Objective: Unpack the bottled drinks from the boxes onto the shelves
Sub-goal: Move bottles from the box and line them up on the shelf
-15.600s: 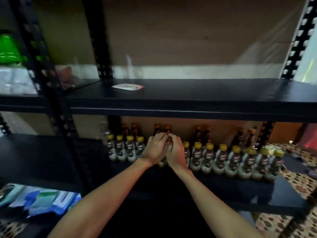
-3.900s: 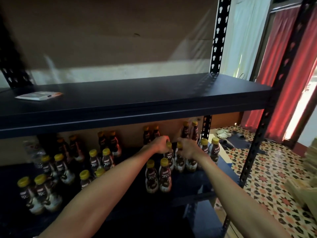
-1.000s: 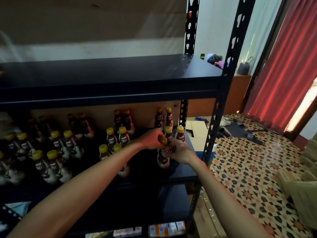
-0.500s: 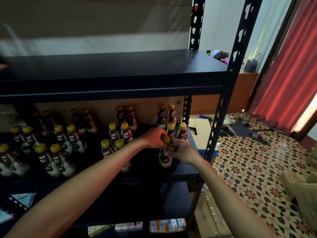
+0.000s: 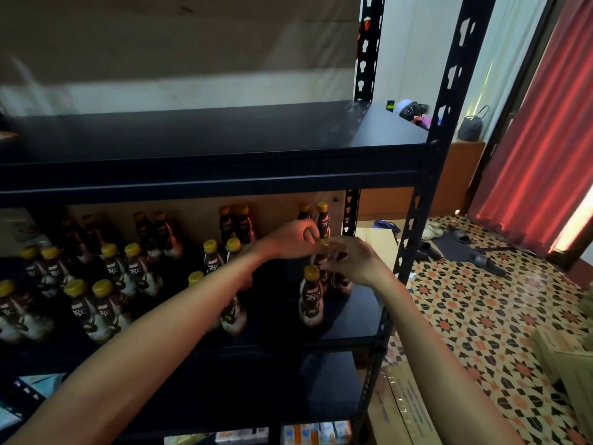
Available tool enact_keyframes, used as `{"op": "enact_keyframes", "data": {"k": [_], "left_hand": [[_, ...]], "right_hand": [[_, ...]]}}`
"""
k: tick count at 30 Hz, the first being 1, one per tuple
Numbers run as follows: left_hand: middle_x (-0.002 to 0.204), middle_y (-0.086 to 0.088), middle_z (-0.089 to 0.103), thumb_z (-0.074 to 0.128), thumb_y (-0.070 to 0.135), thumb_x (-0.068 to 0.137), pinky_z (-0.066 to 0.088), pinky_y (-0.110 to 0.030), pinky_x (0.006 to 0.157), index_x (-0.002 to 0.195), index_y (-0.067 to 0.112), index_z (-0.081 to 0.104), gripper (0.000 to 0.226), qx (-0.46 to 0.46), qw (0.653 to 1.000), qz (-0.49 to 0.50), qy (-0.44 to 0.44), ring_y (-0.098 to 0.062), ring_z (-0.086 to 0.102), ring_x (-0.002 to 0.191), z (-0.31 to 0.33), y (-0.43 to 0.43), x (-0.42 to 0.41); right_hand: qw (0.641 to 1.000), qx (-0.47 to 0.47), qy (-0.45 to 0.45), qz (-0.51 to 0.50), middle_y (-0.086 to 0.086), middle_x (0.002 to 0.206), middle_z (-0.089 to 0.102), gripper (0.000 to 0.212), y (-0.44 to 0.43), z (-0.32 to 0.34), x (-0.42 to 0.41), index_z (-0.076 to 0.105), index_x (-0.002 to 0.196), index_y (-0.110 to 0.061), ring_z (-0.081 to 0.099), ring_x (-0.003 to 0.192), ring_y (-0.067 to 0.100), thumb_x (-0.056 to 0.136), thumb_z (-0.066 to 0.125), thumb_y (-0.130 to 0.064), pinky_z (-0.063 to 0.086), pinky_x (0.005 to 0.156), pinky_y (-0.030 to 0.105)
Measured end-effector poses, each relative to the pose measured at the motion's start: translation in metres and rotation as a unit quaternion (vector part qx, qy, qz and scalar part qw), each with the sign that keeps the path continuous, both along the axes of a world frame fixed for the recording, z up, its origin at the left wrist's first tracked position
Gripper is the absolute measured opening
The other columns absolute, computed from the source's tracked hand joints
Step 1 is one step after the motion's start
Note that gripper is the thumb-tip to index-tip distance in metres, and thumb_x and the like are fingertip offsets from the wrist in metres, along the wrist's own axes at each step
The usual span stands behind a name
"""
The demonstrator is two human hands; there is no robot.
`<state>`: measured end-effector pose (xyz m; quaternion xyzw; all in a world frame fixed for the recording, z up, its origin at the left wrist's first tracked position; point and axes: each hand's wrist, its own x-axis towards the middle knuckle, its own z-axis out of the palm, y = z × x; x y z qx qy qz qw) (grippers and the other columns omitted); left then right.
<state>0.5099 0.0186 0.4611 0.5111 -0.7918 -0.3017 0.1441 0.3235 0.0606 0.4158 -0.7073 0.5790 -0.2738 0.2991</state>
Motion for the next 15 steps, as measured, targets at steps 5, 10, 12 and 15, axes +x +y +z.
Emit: {"op": "enact_keyframes", "data": {"k": [5, 10, 12, 15], "left_hand": [[0.112, 0.001, 0.061, 0.07, 0.045, 0.087, 0.042, -0.028, 0.071, 0.124, 0.021, 0.052, 0.048, -0.042, 0.995, 0.017, -0.084, -0.014, 0.058, 0.095, -0.002, -0.018, -0.02], [0.114, -0.011, 0.066, 0.077, 0.023, 0.083, 0.046, -0.029, 0.082, 0.112, 0.008, 0.063, 0.035, -0.07, 0.99, 0.022, -0.119, -0.027, 0.062, 0.105, -0.029, -0.023, -0.036], [0.111, -0.012, 0.067, 0.08, 0.016, 0.079, 0.044, -0.027, 0.077, 0.107, 0.006, 0.064, 0.034, -0.062, 0.991, 0.015, -0.12, -0.027, 0.063, 0.101, -0.038, -0.024, -0.037], [0.105, -0.011, 0.068, 0.082, 0.012, 0.075, 0.045, -0.029, 0.073, 0.1, 0.007, 0.064, 0.031, -0.061, 0.992, 0.02, -0.11, -0.025, 0.064, 0.096, -0.043, -0.029, -0.034]], "right_hand": [[0.994, -0.069, 0.026, -0.075, 0.0, 0.125, 0.066, 0.043, -0.024, 0.007, 0.0, 0.065, 0.127, -0.021, 0.064, 0.109, 0.019, 0.087, 0.077, -0.028, 0.055, 0.083, 0.029], [0.982, -0.02, 0.101, -0.155, 0.011, 0.131, 0.048, 0.044, -0.028, -0.011, 0.002, 0.057, 0.127, -0.021, 0.057, 0.091, 0.024, 0.088, 0.076, -0.022, 0.048, 0.075, 0.029], [0.982, 0.009, 0.098, -0.163, 0.01, 0.12, 0.055, 0.035, -0.028, -0.023, 0.002, 0.056, 0.122, -0.02, 0.055, 0.083, 0.023, 0.091, 0.071, -0.015, 0.045, 0.069, 0.029], [0.983, -0.004, 0.077, -0.168, 0.005, 0.098, 0.062, 0.029, -0.034, -0.033, 0.0, 0.056, 0.119, -0.016, 0.053, 0.073, 0.02, 0.093, 0.064, -0.005, 0.041, 0.062, 0.028]]}}
